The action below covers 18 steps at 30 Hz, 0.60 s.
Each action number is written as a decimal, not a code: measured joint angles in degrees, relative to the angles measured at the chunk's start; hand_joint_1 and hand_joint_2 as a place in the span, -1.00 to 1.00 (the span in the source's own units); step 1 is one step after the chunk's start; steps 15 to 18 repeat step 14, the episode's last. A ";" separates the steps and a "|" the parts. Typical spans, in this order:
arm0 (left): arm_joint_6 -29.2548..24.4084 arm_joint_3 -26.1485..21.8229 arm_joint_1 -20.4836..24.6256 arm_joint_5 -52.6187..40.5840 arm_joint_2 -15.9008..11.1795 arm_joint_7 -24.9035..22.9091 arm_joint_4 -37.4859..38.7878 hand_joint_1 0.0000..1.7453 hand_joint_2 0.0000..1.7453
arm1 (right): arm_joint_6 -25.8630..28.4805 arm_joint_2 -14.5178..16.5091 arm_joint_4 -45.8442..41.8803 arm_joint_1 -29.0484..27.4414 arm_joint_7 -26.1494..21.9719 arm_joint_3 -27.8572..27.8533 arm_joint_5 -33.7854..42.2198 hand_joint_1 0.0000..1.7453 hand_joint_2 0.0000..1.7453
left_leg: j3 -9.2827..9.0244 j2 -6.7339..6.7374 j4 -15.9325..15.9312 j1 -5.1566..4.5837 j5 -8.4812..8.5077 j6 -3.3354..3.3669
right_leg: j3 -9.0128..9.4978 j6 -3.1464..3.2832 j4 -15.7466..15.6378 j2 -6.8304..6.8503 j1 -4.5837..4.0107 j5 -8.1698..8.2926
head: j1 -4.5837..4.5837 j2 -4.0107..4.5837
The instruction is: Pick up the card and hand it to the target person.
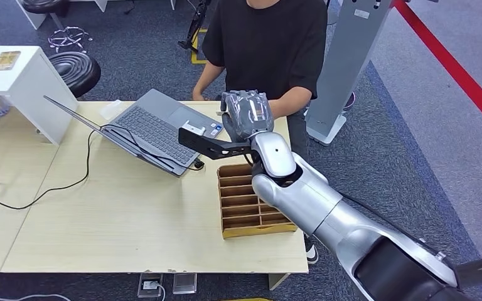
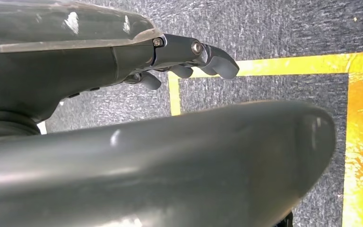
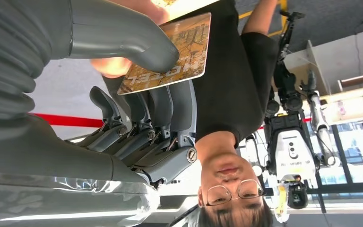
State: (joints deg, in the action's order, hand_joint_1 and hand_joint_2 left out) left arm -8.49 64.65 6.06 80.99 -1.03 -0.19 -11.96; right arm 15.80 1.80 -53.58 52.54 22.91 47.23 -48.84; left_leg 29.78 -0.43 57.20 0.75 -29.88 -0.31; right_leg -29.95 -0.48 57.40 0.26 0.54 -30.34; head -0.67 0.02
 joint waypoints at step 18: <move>0.62 0.48 -0.11 -0.43 -0.04 0.75 0.00 -1.00 -1.00 | 0.26 0.05 3.81 0.49 1.90 1.51 -0.27 -1.00 1.00 | -0.03 0.01 0.01 0.00 0.00 0.00 | -0.01 0.00 0.00 -0.01 0.00 0.00 | 0.01 -0.01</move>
